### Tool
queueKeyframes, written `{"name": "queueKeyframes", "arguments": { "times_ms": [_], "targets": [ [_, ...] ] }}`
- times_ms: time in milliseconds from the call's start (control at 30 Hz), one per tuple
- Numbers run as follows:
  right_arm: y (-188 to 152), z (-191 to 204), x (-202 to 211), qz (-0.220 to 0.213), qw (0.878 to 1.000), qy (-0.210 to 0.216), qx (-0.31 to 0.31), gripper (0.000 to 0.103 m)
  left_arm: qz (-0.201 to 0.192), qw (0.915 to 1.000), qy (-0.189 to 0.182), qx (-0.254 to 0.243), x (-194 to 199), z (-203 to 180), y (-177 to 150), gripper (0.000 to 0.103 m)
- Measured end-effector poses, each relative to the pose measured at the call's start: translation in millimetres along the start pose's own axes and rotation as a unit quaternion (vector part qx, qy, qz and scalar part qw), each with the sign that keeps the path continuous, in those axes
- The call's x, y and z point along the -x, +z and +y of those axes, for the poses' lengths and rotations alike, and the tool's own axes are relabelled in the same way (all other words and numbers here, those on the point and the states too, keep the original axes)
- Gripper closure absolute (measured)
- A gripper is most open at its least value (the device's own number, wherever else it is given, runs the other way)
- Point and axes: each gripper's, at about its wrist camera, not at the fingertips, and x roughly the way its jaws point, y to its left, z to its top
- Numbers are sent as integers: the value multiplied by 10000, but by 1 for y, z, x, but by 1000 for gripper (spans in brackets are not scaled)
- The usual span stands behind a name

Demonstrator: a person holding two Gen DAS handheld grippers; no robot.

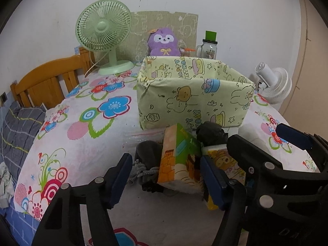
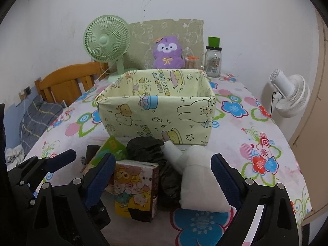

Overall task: Organize soft objects
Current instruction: 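Move both tools down toward the items in front of the fabric box, then grasp the bear-print tissue pack with the right tool while the left grasps the small white box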

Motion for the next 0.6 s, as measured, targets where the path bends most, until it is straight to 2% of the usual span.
{"name": "queueKeyframes", "arguments": {
  "times_ms": [133,267,600],
  "targets": [
    [-1,5,-6,87,9999,13,49,8,74,10000,-57,-23,-4,1,-3,40],
    [-4,9,-13,217,9997,27,62,9,85,9999,-58,-61,-7,1,-5,41],
    [-6,17,-23,407,9991,114,8,20,56,10000,-29,-68,-8,-2,-7,47]
  ]
}}
